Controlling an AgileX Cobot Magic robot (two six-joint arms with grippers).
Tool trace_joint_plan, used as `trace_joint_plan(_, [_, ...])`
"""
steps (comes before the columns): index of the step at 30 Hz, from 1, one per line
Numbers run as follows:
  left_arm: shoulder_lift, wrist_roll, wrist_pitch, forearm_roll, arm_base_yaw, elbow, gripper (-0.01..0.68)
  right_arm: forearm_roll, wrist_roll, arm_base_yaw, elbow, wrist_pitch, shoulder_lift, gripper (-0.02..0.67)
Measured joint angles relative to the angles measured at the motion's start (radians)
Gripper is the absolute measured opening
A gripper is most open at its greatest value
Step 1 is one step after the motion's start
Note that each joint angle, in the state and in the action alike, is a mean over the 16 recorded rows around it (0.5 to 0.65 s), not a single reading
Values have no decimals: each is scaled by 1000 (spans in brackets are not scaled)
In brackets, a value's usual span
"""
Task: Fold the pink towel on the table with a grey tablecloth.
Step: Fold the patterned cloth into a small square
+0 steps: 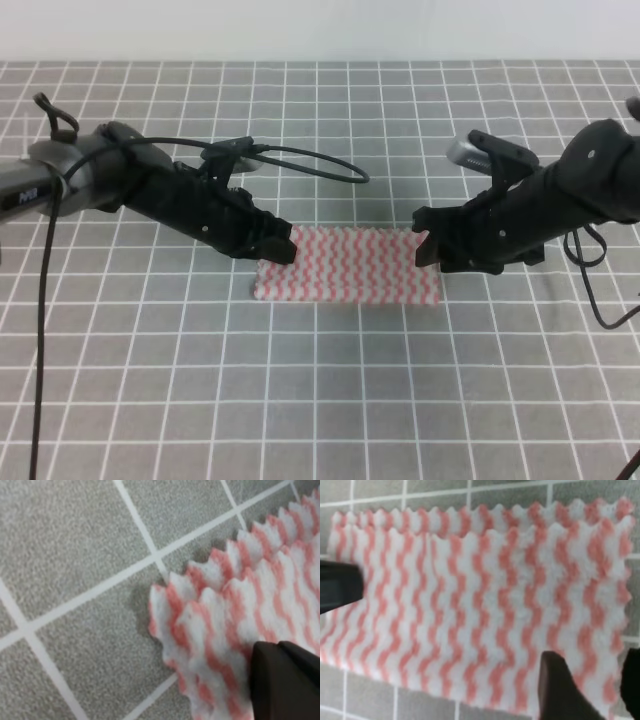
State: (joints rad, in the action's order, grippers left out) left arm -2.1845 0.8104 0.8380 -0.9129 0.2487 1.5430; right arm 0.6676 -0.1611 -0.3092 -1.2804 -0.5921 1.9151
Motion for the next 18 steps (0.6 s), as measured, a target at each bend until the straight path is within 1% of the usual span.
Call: trace_joint_plan(18, [-6, -2, 20, -7, -1, 1, -4, -12, 1, 0, -38, 12, 80, 256])
